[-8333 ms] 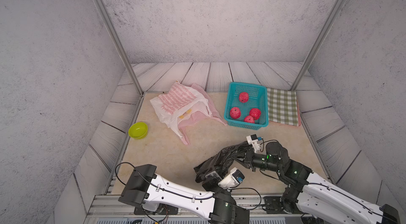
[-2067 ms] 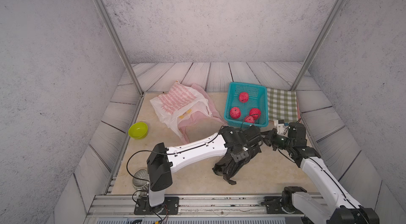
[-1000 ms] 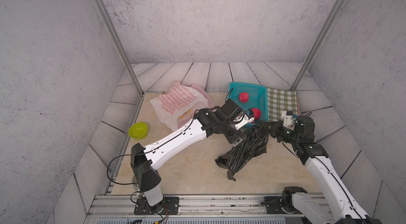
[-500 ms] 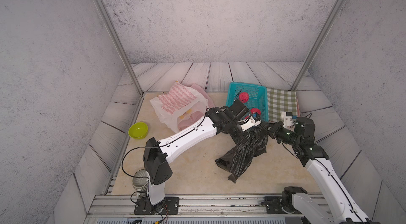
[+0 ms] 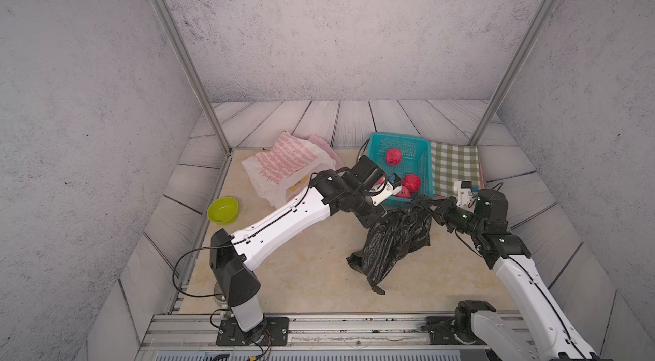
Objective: Untie the knot of a plastic bag & take out the apple
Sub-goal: Untie the plastic bag at the center of the board.
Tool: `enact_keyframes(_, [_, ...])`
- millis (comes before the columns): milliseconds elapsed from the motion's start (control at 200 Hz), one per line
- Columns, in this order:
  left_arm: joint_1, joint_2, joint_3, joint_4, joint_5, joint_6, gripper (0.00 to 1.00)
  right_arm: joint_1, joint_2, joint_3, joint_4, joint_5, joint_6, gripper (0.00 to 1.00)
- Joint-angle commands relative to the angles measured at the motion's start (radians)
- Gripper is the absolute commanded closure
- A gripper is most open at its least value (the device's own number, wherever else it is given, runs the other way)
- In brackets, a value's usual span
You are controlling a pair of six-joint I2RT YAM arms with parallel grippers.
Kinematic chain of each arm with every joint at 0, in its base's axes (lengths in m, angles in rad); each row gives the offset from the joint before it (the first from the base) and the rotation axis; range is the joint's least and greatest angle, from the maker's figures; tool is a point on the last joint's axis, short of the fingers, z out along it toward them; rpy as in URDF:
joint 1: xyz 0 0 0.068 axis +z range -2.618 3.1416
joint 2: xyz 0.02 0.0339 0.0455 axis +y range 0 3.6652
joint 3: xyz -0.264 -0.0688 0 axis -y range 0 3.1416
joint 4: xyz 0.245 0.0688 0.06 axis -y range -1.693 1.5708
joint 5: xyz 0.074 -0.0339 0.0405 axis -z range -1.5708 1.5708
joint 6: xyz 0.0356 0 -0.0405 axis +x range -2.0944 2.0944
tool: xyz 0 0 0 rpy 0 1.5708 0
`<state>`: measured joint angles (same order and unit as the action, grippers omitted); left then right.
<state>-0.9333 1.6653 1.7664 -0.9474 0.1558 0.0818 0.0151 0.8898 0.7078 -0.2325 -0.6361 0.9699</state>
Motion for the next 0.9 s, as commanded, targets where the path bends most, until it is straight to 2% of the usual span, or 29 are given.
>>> enact_keyframes(0, [0.029, -0.107, -0.050, -0.104, -0.149, -0.014, 1.00, 0.003, 0.021, 0.029, -0.001, 0.022, -0.022, 1.00])
enact_keyframes(150, [0.101, -0.236, -0.121, -0.136, -0.327, -0.058, 1.00, 0.015, 0.101, 0.052, 0.121, -0.059, 0.023, 1.00])
enact_keyframes(215, [0.161, -0.270, -0.099, -0.142, -0.407, -0.071, 1.00, 0.022, 0.160, 0.082, 0.193, -0.113, 0.058, 1.00])
enact_keyframes(285, [0.225, -0.289, -0.033, -0.151, -0.434, -0.071, 1.00, 0.036, 0.213, 0.132, 0.247, -0.145, 0.082, 1.00])
enact_keyframes(575, [0.248, -0.253, 0.302, -0.239, -0.424, -0.014, 1.00, 0.233, 0.425, 0.427, 0.556, -0.199, 0.252, 1.00])
enact_keyframes(691, [0.247, -0.266, 0.350, -0.251, -0.397, -0.012, 1.00, 0.257, 0.472, 0.519, 0.586, -0.195, 0.321, 1.00])
enact_keyframes(811, [0.247, -0.285, 0.338, -0.259, -0.350, -0.025, 1.00, 0.300, 0.503, 0.547, 0.739, -0.223, 0.471, 1.00])
enact_keyframes(861, [0.246, -0.303, 0.303, -0.246, -0.313, -0.031, 0.83, 0.314, 0.493, 0.532, 0.779, -0.229, 0.511, 1.00])
enact_keyframes(896, [0.246, -0.317, 0.273, -0.229, -0.278, -0.034, 0.68, 0.320, 0.471, 0.508, 0.782, -0.230, 0.521, 1.00])
